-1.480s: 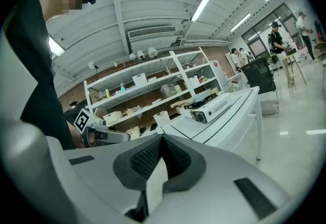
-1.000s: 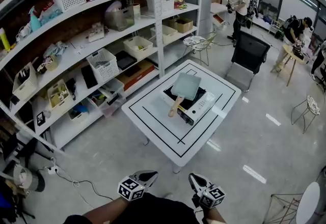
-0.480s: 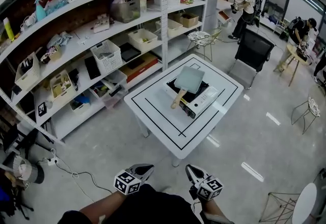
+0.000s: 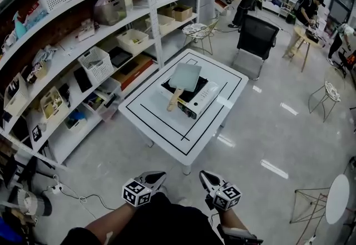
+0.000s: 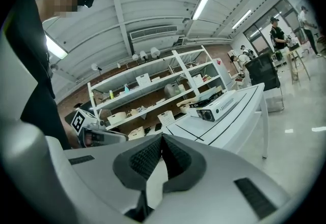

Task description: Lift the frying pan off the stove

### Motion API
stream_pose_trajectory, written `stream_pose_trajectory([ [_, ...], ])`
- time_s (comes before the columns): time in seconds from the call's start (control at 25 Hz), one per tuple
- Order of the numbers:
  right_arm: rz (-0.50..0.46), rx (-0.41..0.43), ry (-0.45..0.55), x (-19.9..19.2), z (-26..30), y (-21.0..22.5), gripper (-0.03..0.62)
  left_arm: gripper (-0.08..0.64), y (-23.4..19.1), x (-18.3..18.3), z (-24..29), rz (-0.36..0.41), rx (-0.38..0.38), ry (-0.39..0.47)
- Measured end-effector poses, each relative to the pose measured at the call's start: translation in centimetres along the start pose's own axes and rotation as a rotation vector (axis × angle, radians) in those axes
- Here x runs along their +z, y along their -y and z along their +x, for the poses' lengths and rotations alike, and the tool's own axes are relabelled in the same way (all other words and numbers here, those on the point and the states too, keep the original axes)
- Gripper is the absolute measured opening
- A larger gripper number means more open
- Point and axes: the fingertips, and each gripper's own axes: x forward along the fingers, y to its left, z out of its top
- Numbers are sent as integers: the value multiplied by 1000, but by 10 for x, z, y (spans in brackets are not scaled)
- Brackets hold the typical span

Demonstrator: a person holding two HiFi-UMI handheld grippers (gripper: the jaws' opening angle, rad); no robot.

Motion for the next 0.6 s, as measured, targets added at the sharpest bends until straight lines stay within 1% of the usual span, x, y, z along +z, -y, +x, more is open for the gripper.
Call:
stream_pose_trajectory([
  [0.2,2,-19,11,5,0,4,25,9,5,6,8,9,-31,-1],
  [0.4,-5,-12,10,9,11,8,25,9,-10,11,12,-2,-14,11],
  [0.6,-21,-43,-18,22,27,13,25,9,-25,17,19,-14,-20,24],
])
